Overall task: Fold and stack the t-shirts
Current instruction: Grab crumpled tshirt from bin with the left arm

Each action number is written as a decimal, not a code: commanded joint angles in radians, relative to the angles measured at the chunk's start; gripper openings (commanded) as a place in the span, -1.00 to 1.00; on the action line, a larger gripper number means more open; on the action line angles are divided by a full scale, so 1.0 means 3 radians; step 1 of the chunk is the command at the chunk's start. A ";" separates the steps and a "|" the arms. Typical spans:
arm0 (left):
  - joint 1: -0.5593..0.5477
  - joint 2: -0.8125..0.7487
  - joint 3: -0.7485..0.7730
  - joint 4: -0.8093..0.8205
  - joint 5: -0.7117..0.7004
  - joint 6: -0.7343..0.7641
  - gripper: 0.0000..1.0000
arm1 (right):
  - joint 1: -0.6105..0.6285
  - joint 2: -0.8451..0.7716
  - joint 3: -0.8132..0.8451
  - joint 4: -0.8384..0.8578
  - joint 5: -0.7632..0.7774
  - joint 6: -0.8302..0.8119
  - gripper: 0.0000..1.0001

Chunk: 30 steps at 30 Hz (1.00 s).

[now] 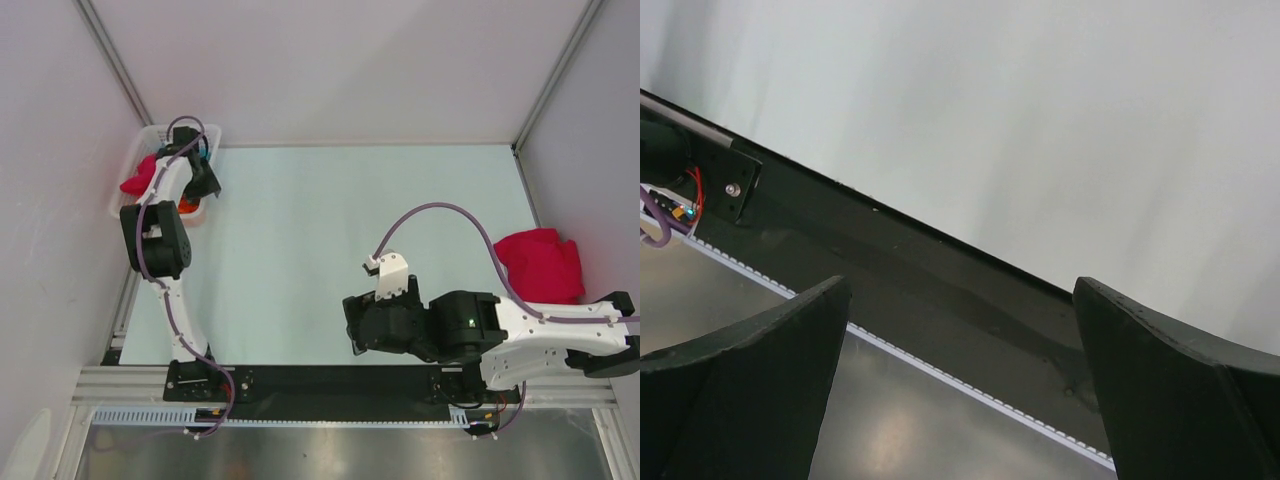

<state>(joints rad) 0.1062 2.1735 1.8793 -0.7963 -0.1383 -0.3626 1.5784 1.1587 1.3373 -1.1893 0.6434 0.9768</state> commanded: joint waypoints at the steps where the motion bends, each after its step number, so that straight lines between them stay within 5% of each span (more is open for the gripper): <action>1: 0.0045 -0.0025 -0.0240 0.0225 0.0634 -0.0192 -0.90 | 0.0016 -0.0043 0.0109 -0.0111 0.0213 0.0129 1.00; 10: -0.0078 -0.0679 -0.0839 0.0783 0.1222 -0.0223 -1.00 | -0.0086 0.0049 0.0073 -0.0086 0.0417 0.0078 0.99; 14: -0.0323 -0.0996 -0.0900 0.0758 0.1636 -0.0034 -1.00 | -0.0535 -0.0027 -0.0228 0.0159 0.0224 0.0169 0.99; 22: -0.1487 -0.1492 -0.1166 0.0588 0.1673 0.0161 -1.00 | -0.1757 -0.0896 -0.1424 0.1417 -0.0829 -0.0295 0.96; 30: -0.2573 -0.1482 -0.1764 0.0972 0.1709 -0.0095 -1.00 | -0.1983 -0.0785 -0.1242 0.1413 -0.0887 -0.0474 0.95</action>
<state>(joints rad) -0.5968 1.7439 1.4384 -0.5312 0.2588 -0.2543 1.0012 0.8936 0.9112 -0.8127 0.4107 0.8791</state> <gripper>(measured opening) 0.203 0.979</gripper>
